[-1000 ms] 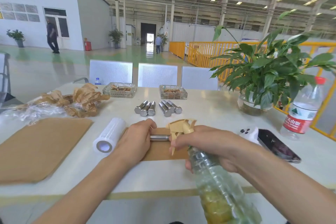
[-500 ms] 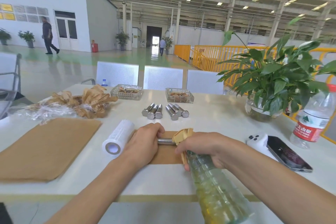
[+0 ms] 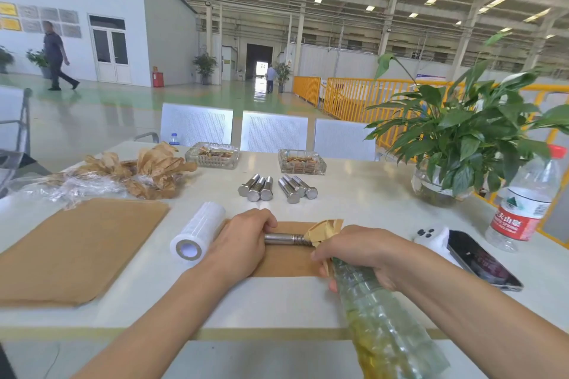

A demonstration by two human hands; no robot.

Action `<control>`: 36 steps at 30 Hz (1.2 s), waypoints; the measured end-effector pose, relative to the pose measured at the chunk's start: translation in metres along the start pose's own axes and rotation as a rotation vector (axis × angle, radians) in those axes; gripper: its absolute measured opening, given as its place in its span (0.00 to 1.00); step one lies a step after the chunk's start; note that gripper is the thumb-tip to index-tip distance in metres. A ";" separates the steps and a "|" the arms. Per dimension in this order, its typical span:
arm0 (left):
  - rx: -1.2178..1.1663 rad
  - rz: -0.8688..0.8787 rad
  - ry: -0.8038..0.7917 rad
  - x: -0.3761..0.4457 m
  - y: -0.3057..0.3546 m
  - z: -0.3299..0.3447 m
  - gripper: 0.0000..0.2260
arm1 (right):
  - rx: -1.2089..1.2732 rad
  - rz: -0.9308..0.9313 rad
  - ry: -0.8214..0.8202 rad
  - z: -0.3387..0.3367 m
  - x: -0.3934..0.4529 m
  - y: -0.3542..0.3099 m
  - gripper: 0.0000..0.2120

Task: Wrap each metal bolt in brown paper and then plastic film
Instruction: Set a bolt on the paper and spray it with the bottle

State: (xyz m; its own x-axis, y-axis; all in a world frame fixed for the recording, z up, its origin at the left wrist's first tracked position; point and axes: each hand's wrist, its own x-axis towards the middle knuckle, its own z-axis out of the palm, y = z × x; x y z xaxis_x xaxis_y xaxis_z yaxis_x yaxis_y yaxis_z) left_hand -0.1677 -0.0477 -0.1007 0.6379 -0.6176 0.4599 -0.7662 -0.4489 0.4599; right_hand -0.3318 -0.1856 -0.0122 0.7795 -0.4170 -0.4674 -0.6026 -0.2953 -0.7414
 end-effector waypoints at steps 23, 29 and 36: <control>-0.027 0.015 0.000 0.000 0.002 -0.003 0.16 | 0.121 -0.083 -0.059 0.017 -0.003 -0.018 0.12; -0.048 -0.020 0.033 0.000 0.002 -0.004 0.18 | 0.237 -0.218 0.155 -0.039 -0.008 -0.026 0.09; 0.029 -0.003 -0.009 0.001 0.004 -0.002 0.17 | 0.242 -0.458 0.638 -0.118 0.010 -0.042 0.11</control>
State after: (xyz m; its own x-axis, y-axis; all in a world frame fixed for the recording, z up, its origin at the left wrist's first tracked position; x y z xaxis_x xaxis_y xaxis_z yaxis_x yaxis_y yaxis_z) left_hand -0.1702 -0.0489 -0.0963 0.6395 -0.6223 0.4514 -0.7664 -0.4693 0.4387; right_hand -0.3192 -0.2791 0.0711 0.6477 -0.7306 0.2161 -0.1383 -0.3917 -0.9097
